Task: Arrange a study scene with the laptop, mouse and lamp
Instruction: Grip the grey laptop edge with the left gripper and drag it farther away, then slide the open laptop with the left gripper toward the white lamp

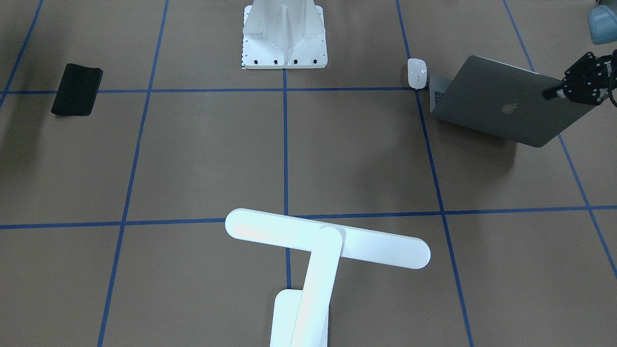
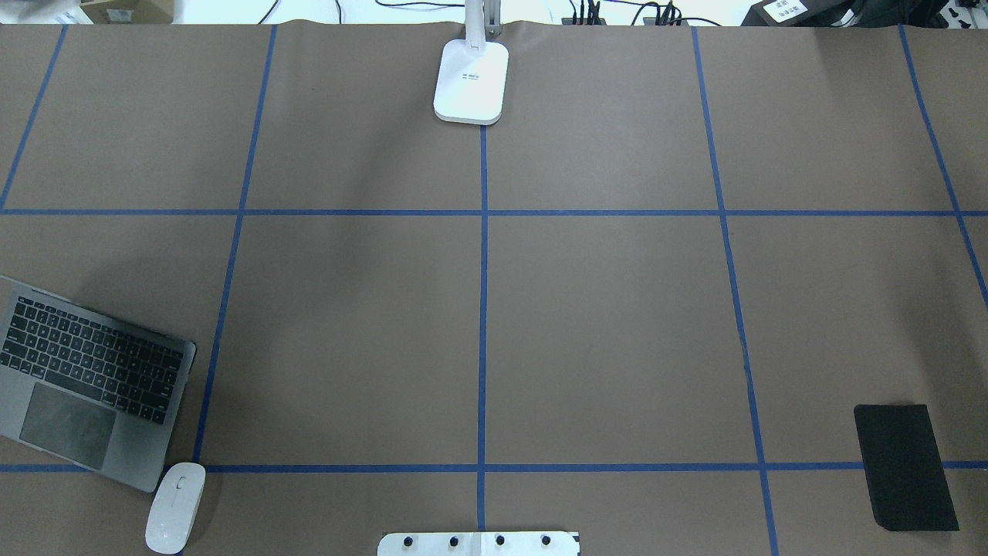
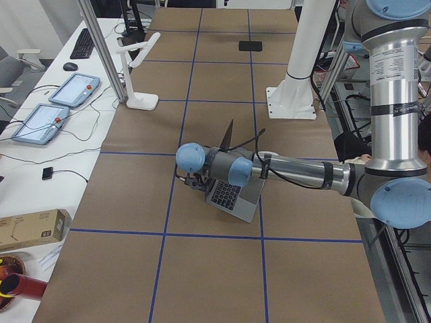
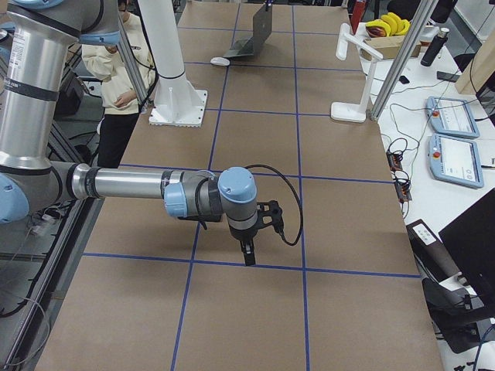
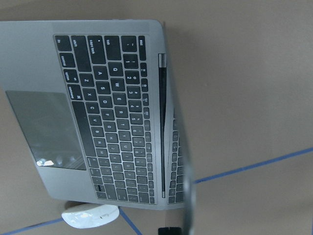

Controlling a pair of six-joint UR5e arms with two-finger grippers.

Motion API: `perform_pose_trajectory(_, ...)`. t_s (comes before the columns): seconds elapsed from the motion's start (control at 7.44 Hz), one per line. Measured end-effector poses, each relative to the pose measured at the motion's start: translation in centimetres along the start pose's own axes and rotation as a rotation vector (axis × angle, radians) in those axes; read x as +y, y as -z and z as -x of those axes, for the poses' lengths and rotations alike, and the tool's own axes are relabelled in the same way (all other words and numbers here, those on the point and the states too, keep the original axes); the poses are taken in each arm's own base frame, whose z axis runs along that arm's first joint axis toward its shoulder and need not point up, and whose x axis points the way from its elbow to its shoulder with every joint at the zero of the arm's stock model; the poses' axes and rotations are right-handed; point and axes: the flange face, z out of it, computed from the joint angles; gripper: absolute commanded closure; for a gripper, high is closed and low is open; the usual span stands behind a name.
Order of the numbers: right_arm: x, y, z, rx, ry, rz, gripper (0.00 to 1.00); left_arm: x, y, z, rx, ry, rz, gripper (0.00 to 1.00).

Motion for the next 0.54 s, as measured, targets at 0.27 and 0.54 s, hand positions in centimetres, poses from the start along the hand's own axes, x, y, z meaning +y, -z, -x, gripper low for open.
perform_pose_trajectory(0.27,0.6,-0.3,-0.2,-0.001,-0.009,0.009,0.0,3.9,2.3,-5.4,0.027,0.013,-0.008,1.0)
perform_pose_trajectory(0.54,1.1,-0.7,-0.5,-0.002,-0.019,0.02,0.0,7.6,4.3,-9.8,0.045,0.037,-0.013,1.0)
